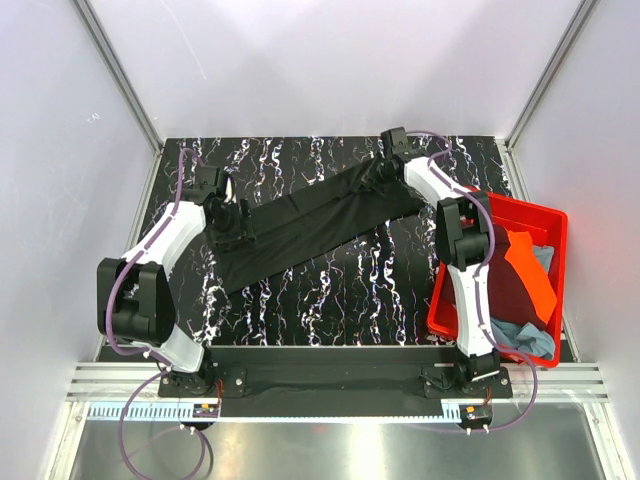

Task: Fold and stack the t-shirts
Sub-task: Fold the tshirt

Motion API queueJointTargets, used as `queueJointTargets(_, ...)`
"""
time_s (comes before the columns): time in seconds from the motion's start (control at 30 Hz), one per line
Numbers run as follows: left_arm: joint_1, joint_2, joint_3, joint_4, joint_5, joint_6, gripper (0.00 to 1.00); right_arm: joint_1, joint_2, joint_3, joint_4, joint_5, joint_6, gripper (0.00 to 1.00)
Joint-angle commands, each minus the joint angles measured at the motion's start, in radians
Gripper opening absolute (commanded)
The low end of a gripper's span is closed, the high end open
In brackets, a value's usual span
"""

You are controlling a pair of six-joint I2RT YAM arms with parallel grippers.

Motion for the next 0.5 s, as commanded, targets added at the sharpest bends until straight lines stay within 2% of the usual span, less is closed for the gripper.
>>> queueJointTargets(0.0,0.003,0.004,0.032,0.003,0.010,0.016,0.73,-0.004,0.045,0.141,0.023,-0.039,0.039,0.04)
queueJointTargets(0.13,0.004,0.002,0.021,0.006,0.010,0.022,0.73,-0.003,0.095,0.241,-0.089,-0.021,0.036,0.20)
queueJointTargets(0.17,0.004,0.001,0.015,0.011,0.010,0.024,0.73,-0.006,0.097,0.242,-0.100,-0.023,0.030,0.33)
queueJointTargets(0.23,0.004,0.002,0.010,0.014,0.010,0.025,0.73,-0.006,0.080,0.206,-0.100,-0.021,0.018,0.44)
queueJointTargets(0.37,0.004,0.010,0.009,0.014,0.013,0.022,0.73,-0.008,0.020,0.112,-0.078,-0.016,-0.021,0.48)
queueJointTargets(0.47,0.003,0.018,0.006,0.029,0.015,0.015,0.73,-0.011,-0.030,0.089,-0.139,0.051,-0.091,0.48)
